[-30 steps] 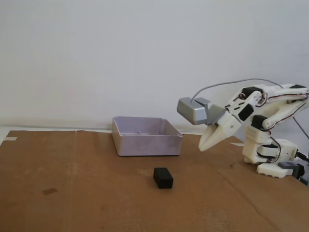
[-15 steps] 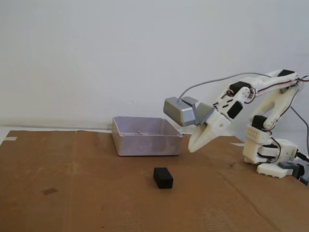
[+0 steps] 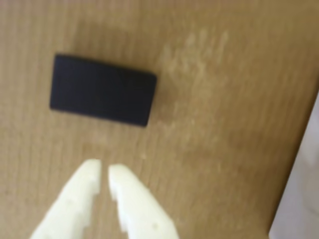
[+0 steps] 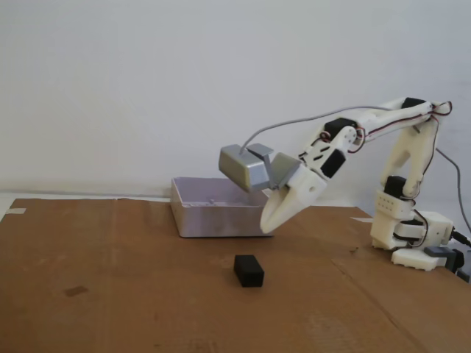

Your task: Grasp a block and put it in the box.

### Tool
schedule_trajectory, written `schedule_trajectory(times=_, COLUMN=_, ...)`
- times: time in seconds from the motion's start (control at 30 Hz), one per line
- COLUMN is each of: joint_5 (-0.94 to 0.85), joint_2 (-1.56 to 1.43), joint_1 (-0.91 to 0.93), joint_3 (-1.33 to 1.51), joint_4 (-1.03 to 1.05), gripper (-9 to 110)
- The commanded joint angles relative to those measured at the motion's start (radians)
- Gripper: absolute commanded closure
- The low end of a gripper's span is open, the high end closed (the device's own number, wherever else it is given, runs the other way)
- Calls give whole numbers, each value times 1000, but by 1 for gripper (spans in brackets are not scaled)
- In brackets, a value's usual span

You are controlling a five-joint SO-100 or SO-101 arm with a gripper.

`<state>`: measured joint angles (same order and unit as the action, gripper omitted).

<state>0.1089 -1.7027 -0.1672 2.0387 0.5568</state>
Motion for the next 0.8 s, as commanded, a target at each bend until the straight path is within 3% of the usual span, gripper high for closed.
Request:
schedule_trajectory(times=0.0, joint_5=9, joint_2=11, joint_1=-12, joint_3=-190, joint_4=-51, gripper=101)
schedule_trajectory(times=0.77, joint_5=143, joint_2=112, joint_1=-35, joint_3=-267, joint_4=-37, gripper=101)
